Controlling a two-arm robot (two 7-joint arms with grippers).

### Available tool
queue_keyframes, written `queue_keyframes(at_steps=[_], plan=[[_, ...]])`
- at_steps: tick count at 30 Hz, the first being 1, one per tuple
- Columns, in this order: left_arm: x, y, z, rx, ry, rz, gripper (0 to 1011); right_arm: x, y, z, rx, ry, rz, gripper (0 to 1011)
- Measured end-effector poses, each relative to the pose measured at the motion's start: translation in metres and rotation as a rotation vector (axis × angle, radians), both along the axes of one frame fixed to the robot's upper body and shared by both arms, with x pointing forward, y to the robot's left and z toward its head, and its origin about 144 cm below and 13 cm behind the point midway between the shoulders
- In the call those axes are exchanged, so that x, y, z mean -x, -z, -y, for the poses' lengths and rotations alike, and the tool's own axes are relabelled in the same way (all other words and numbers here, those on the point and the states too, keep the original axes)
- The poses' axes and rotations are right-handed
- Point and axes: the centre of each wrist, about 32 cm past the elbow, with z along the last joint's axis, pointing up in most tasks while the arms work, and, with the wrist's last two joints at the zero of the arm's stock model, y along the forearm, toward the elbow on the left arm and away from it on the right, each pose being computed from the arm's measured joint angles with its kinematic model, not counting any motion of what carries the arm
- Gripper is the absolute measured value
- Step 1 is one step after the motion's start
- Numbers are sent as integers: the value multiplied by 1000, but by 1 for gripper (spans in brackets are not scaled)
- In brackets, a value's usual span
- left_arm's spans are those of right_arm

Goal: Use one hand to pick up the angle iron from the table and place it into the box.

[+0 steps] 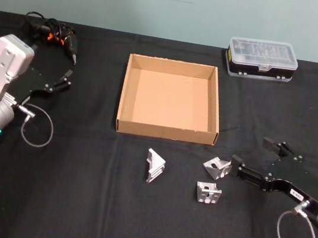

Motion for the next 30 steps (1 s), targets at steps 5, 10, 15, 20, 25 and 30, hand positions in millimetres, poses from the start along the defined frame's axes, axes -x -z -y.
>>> queue_keyframes(at_steps=[5,10,15,20,25,30], plan=[[0,0,0,0,0,0,1000,0,1,-4,18,-11,9,1003],[0,0,0,0,0,0,1000,-2,2,-7,33,-22,12,1003],[0,0,0,0,0,0,1000,-4,3,-9,44,-25,8,1003],[0,0,0,0,0,0,1000,-6,4,-12,52,-26,5,1003],[0,0,0,0,0,0,1000,-8,6,-13,58,-26,0,1003],[0,0,0,0,0,0,1000,-11,10,-14,66,-18,-18,1003]])
